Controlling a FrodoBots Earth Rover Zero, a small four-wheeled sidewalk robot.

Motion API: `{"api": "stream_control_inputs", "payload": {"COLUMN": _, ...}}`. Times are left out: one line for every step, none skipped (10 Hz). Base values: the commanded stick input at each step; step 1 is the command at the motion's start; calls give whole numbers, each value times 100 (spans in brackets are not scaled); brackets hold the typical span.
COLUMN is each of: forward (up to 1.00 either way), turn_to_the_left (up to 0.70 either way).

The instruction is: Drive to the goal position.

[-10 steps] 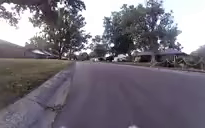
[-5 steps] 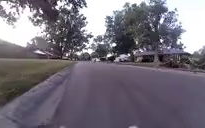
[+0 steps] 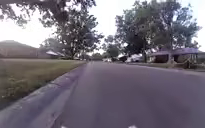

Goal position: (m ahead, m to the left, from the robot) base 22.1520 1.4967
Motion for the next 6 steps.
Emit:
{"api": "stream_control_inputs", "payload": {"forward": 100, "turn_to_the_left": 0}}
{"api": "stream_control_inputs", "payload": {"forward": 100, "turn_to_the_left": 0}}
{"api": "stream_control_inputs", "payload": {"forward": 100, "turn_to_the_left": 0}}
{"api": "stream_control_inputs", "payload": {"forward": 100, "turn_to_the_left": 0}}
{"api": "stream_control_inputs", "payload": {"forward": 100, "turn_to_the_left": 0}}
{"api": "stream_control_inputs", "payload": {"forward": 100, "turn_to_the_left": 1}}
